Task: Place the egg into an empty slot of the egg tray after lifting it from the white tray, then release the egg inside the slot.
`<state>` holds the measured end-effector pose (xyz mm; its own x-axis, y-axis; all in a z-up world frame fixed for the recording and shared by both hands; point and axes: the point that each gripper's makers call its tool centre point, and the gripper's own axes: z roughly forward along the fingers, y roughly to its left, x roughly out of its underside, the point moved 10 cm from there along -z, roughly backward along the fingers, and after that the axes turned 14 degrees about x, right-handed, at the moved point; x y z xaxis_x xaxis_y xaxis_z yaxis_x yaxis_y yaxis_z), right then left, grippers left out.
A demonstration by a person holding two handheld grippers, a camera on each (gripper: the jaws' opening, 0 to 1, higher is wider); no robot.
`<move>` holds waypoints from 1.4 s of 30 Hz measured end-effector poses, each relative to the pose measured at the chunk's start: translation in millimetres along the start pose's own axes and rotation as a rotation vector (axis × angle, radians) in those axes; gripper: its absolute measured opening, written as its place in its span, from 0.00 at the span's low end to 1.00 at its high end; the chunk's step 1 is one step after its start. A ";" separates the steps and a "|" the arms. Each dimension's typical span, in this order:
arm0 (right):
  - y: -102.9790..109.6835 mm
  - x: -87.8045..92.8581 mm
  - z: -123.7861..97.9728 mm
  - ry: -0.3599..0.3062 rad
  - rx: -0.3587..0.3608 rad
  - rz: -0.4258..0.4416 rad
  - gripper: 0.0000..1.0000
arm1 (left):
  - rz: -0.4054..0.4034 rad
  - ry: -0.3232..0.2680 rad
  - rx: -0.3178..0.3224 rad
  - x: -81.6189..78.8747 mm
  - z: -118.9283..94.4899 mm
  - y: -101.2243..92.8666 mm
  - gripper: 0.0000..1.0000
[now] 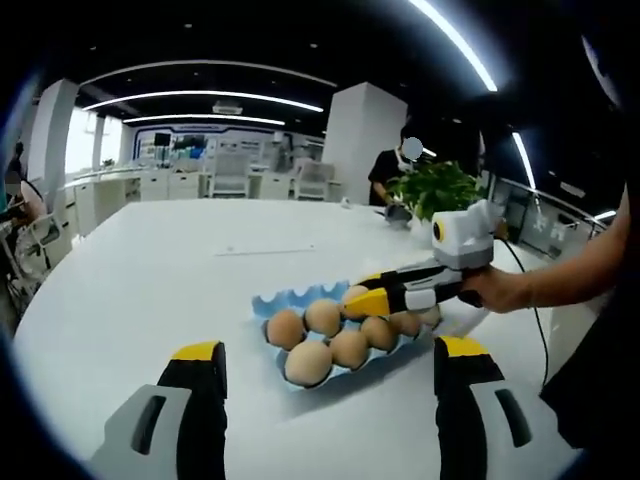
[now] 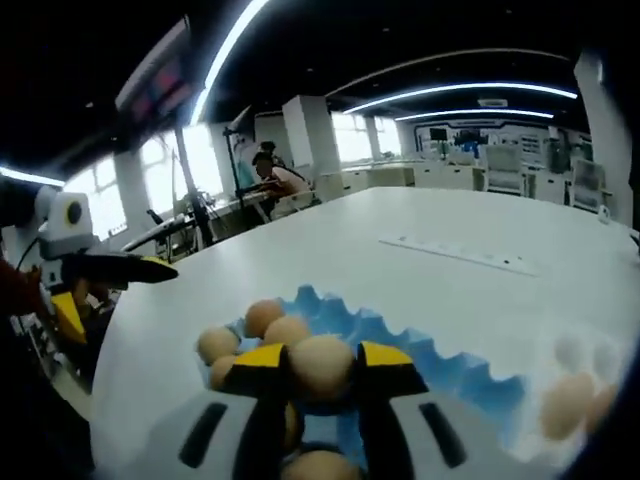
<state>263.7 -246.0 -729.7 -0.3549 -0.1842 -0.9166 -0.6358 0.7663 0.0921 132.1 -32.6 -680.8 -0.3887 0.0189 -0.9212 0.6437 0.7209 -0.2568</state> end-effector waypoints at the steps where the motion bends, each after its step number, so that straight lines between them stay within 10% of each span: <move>1: -0.9 0.5 1.1 -0.007 -0.028 0.006 0.27 | 0.006 0.003 0.003 0.2 0.0 -0.1 0.86; 14: -11.3 2.2 3.0 0.006 -0.171 -0.091 0.27 | 0.097 0.062 0.078 0.9 -0.3 -5.7 0.86; 29: -7.0 1.7 -2.7 -0.006 -0.163 -0.126 0.26 | 0.129 0.072 0.101 -1.9 -1.8 -10.3 0.86; 42: -24.9 8.6 -50.0 -0.050 -0.045 -0.005 0.26 | 0.127 0.055 0.074 -7.5 -3.1 -2.8 0.85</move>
<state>242.2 -297.4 -720.4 -0.3182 -0.1560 -0.9351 -0.6677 0.7371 0.1042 131.2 -32.7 -672.3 -0.3352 0.1456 -0.9308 0.7357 0.6576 -0.1620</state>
